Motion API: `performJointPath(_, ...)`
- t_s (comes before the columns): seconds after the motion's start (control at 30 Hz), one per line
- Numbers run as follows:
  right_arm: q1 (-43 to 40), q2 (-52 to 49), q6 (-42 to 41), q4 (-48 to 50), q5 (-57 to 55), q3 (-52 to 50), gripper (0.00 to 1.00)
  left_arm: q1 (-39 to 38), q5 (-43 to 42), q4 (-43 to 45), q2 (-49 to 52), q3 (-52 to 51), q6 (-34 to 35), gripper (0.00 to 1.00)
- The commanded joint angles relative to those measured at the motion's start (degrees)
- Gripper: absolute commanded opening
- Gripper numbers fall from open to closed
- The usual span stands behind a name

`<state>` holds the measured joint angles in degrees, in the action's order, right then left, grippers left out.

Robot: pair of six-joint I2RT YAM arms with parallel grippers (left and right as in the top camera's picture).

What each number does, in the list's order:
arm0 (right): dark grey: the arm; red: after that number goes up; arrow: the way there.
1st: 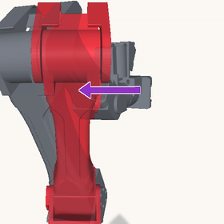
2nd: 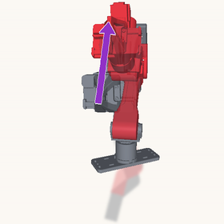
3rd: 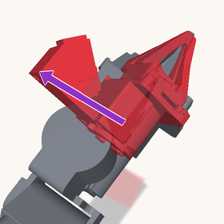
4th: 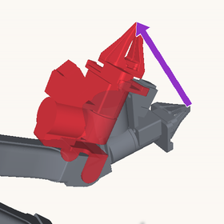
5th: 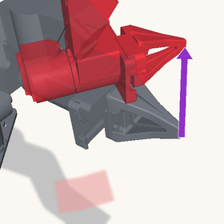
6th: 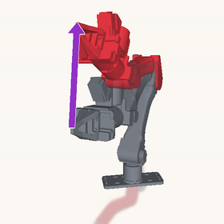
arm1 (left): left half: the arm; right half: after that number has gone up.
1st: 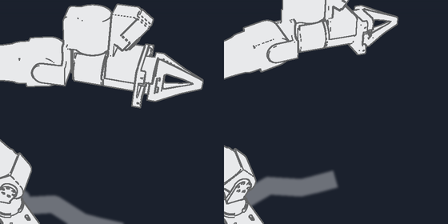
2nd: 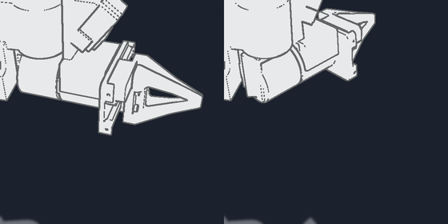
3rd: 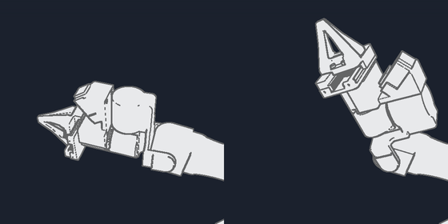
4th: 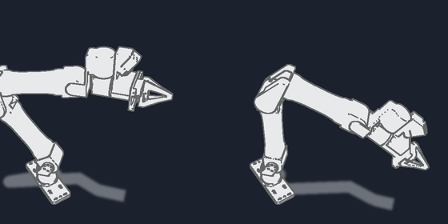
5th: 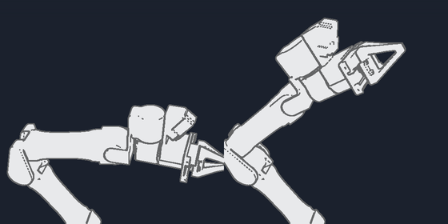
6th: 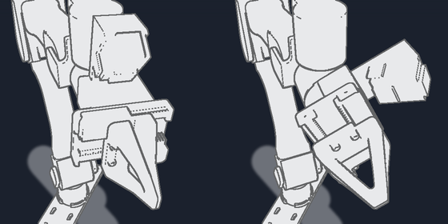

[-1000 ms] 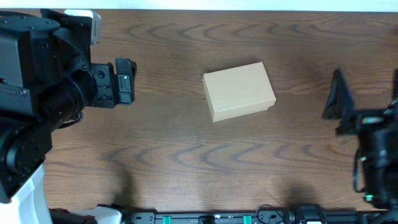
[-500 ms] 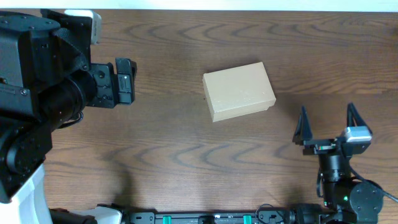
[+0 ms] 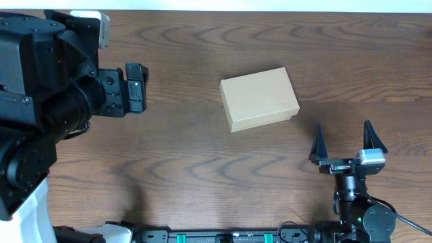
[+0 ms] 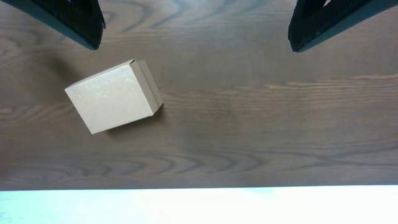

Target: Pack container

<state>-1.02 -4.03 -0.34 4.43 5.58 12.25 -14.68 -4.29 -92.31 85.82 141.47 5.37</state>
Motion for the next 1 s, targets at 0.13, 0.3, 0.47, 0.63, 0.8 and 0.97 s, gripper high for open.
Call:
performJointPath(0.13,-0.94,2.36,0.83,0.20,0.31,-3.30,0.99,0.02,0.24,-4.48,0.15,0.00,-0.02,0.96)
performJointPath(0.3,-0.94,2.38,0.83,1.03,0.33,-5.77,0.99,0.02,0.24,-4.46,0.15,0.00,-0.02,0.95)
performJointPath(0.47,-0.94,3.04,0.85,1.03,0.48,-7.72,0.99,0.02,0.24,-4.46,0.15,0.00,-0.02,0.95)
performJointPath(0.63,-0.94,3.76,0.83,1.77,0.48,-9.84,0.99,0.02,0.24,-4.46,0.15,0.00,-0.02,0.95)
performJointPath(0.8,-0.94,3.76,0.85,3.39,0.46,-11.87,0.99,0.02,0.24,-4.46,0.15,0.00,-0.02,0.95)
performJointPath(0.97,-0.94,3.76,0.87,2.32,0.44,-11.96,0.99,0.02,0.24,-4.48,0.15,0.00,-0.02,0.95)
